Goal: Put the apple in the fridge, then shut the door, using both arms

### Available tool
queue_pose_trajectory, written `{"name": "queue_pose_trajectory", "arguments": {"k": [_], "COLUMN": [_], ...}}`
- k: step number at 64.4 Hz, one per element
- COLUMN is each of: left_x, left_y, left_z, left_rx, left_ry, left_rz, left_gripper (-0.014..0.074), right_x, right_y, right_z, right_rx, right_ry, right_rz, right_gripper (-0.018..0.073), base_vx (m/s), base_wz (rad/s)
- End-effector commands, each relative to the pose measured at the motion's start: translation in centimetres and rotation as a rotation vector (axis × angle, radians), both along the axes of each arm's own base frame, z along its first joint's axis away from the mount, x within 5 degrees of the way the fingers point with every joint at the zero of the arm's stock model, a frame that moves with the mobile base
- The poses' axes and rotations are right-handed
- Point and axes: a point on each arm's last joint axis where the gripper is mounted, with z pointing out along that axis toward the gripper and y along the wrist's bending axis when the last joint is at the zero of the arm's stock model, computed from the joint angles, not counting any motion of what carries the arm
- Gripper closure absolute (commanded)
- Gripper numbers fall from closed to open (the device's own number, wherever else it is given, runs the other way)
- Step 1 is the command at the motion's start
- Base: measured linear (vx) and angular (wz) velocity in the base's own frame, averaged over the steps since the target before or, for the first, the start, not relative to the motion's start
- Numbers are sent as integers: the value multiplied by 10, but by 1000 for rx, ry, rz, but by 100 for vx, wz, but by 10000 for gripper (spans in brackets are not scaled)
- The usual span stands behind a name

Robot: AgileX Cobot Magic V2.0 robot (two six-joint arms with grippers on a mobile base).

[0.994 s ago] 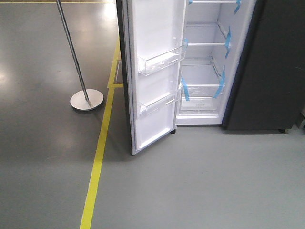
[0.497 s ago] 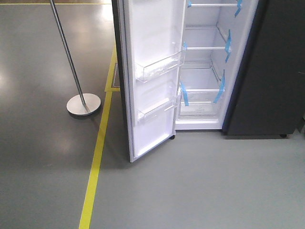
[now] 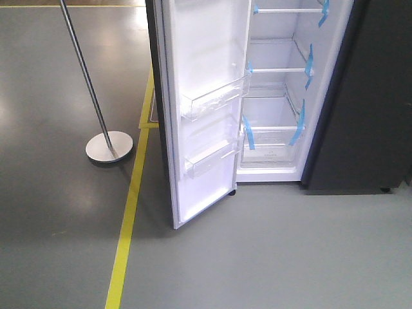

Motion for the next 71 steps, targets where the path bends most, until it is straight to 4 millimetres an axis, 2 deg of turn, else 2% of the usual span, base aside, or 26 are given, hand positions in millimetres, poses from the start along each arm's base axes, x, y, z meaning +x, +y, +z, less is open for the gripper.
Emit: {"name": "queue_pose_trajectory", "arguments": {"k": [1,71], "left_x": [-2,-2], "left_y": [0,0], "left_z": [13,13], "left_rx": [6,6], "left_ry": [-104,-104], "left_rz": [-5,-5], "left_gripper": [603,603], "right_x": [-2,-2], "right_y": [0,0], "right_z": [14,14], "right_rx": [11,11], "right_ry": [-105,-105], "right_rz": [-5,-5], "right_gripper": [566,566], "base_vx": [10,10], "base_wz": [0,1]}}
